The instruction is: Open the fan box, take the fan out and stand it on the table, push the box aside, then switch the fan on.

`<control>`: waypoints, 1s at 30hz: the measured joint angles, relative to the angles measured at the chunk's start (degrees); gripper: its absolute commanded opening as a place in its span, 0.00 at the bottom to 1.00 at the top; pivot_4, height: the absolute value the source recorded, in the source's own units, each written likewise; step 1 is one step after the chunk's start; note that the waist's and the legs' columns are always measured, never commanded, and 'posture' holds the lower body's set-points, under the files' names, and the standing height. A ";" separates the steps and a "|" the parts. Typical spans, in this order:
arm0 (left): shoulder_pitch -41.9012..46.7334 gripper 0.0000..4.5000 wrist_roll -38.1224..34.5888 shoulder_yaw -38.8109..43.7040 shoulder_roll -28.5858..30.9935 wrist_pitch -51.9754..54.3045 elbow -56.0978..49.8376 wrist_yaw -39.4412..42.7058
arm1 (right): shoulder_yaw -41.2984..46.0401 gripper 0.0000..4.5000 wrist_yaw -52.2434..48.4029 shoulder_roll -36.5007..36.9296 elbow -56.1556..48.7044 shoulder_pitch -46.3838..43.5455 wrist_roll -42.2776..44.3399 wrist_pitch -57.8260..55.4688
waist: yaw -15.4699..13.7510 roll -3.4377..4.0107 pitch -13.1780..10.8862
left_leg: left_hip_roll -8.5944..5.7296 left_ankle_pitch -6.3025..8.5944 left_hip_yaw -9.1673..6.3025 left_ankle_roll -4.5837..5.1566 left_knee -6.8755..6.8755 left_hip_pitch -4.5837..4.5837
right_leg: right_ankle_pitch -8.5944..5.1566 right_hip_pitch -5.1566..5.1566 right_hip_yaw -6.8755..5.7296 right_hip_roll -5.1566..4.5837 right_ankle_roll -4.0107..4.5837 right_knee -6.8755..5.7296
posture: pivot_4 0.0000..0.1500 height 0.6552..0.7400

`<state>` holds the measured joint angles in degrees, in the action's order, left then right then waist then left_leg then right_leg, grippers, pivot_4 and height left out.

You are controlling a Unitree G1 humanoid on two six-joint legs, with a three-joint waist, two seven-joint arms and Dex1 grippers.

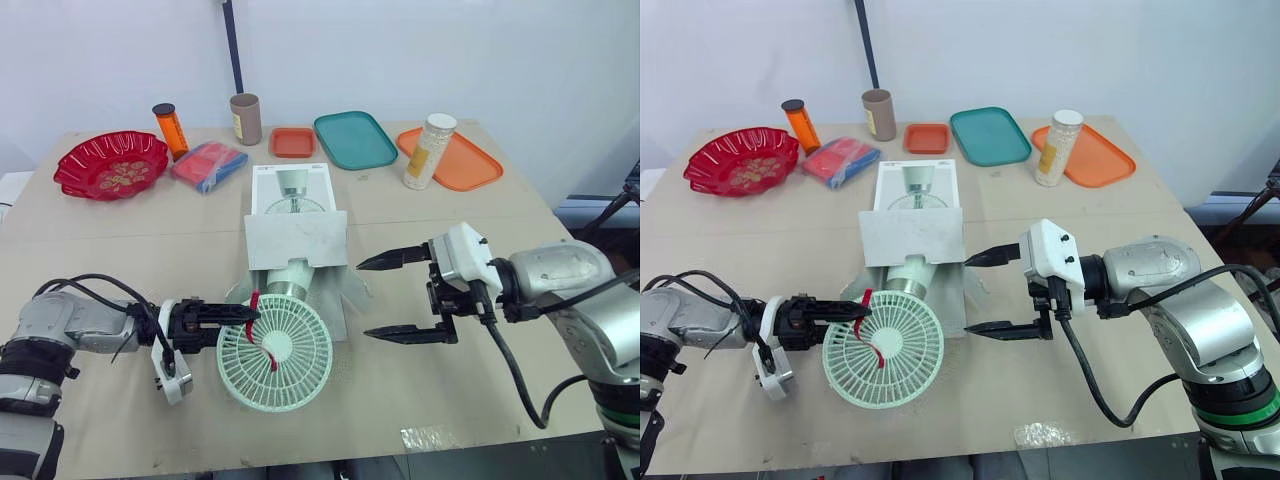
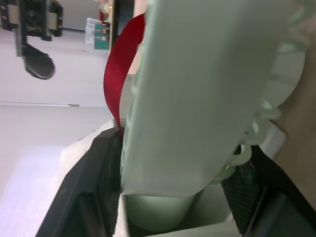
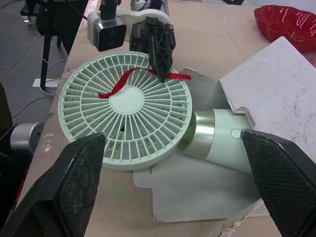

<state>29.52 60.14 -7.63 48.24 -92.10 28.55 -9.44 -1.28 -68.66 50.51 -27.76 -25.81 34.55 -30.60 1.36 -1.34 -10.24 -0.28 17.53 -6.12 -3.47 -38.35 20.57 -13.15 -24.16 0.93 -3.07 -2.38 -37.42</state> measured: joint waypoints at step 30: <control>-0.78 0.45 0.95 -1.53 2.00 3.62 -1.88 -5.10 | 2.81 1.00 0.46 2.15 1.00 -1.63 4.86 -5.12 | 0.00 -0.03 0.05 | -0.02 0.01 0.02 0.01 -0.06 0.00 | 0.00 -0.02 -0.01 -0.03 0.00 -0.14 | 1.00 0.83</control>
<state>28.75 61.09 -9.17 50.24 -88.48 26.68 -14.54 1.53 -68.20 52.67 -26.76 -27.44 39.41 -35.72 1.35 -1.36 -10.20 -0.31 17.53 -6.10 -3.45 -38.41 20.56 -13.16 -24.18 0.92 -3.10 -2.38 -37.56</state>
